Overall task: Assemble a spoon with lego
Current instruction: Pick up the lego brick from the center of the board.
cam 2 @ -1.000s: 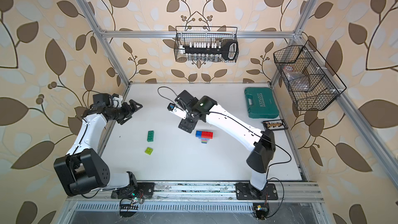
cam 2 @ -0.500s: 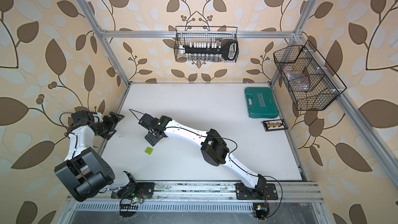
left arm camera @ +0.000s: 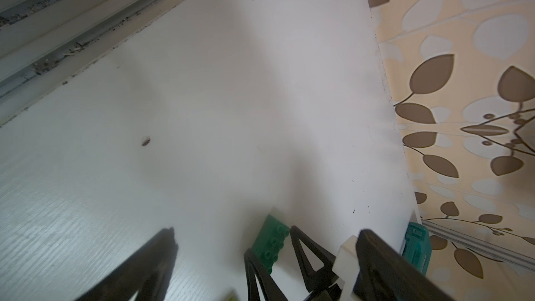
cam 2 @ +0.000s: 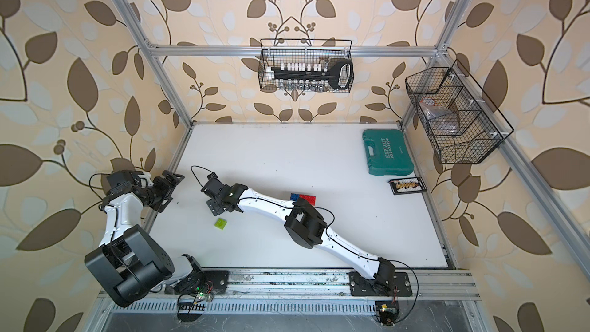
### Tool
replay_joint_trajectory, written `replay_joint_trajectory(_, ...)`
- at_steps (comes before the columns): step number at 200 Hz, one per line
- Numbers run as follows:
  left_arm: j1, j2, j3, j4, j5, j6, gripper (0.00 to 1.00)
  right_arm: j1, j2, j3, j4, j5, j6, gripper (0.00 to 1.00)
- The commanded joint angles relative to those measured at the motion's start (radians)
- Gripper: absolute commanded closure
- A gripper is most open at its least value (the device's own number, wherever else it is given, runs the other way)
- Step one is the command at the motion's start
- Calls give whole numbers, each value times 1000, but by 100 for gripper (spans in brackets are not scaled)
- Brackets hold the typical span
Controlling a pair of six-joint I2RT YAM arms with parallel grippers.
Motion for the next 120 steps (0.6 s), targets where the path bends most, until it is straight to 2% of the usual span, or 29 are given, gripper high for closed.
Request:
replay_joint_trajectory(1,12,-30,-4,22,12,2,1,6,23,6,12,68,-27,22)
replay_joint_trajectory(31,12,-38,-12,18,33,14,1,7,-8,-78,9,73,-45,41)
replay_joint_trajectory(53,12,-43,-27,29,57,12,1,6,-88,-180,43,59,-64,64)
replay_joint_trajectory(66,12,-46,-26,26,70,17,1,4,-133,-211,48,59,-88,68)
replay_joint_trajectory(89,7,-60,-33,27,98,34,1,-14,-207,-227,27,-10,-149,90)
replay_joint_trajectory(107,-20,-78,-41,18,106,60,1,-36,-302,-264,-17,-83,-223,100)
replay_joint_trajectory(120,-56,-90,-43,11,109,74,1,-61,-400,-324,-49,-151,-296,100)
